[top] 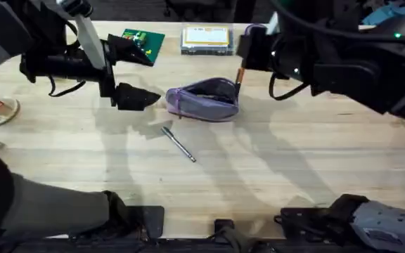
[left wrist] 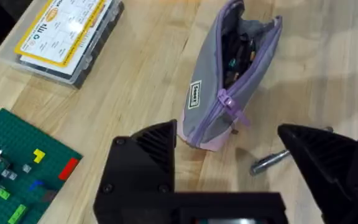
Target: Unzip the bag, pick up the pens from the table one at a time and place them inside, then zip the bag closed.
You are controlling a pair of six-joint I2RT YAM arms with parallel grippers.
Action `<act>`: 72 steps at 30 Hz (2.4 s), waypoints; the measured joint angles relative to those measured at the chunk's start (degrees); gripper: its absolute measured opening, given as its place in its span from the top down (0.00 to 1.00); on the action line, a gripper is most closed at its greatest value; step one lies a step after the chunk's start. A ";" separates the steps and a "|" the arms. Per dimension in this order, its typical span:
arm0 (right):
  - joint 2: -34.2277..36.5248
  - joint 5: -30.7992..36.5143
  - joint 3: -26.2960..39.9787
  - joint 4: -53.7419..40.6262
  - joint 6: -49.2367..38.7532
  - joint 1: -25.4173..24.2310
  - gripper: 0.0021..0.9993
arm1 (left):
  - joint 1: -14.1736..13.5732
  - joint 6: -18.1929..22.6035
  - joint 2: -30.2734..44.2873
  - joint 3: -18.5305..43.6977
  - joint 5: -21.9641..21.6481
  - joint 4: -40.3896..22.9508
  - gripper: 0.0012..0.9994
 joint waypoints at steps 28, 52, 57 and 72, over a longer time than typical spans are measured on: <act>16.30 -23.18 0.04 8.99 -70.10 0.00 0.97 | 0.00 0.00 0.01 0.00 -0.04 0.01 0.01; 18.37 -29.74 0.11 5.06 -78.76 0.00 0.97 | 0.00 0.00 0.01 0.00 -0.09 0.03 0.01; 19.89 -29.84 0.11 5.70 -79.17 0.13 0.97 | 0.00 0.00 0.01 0.00 -0.22 0.01 0.01; 22.42 -29.79 0.11 8.02 -79.50 1.51 0.49 | 0.00 0.00 0.01 0.00 -0.22 0.01 0.01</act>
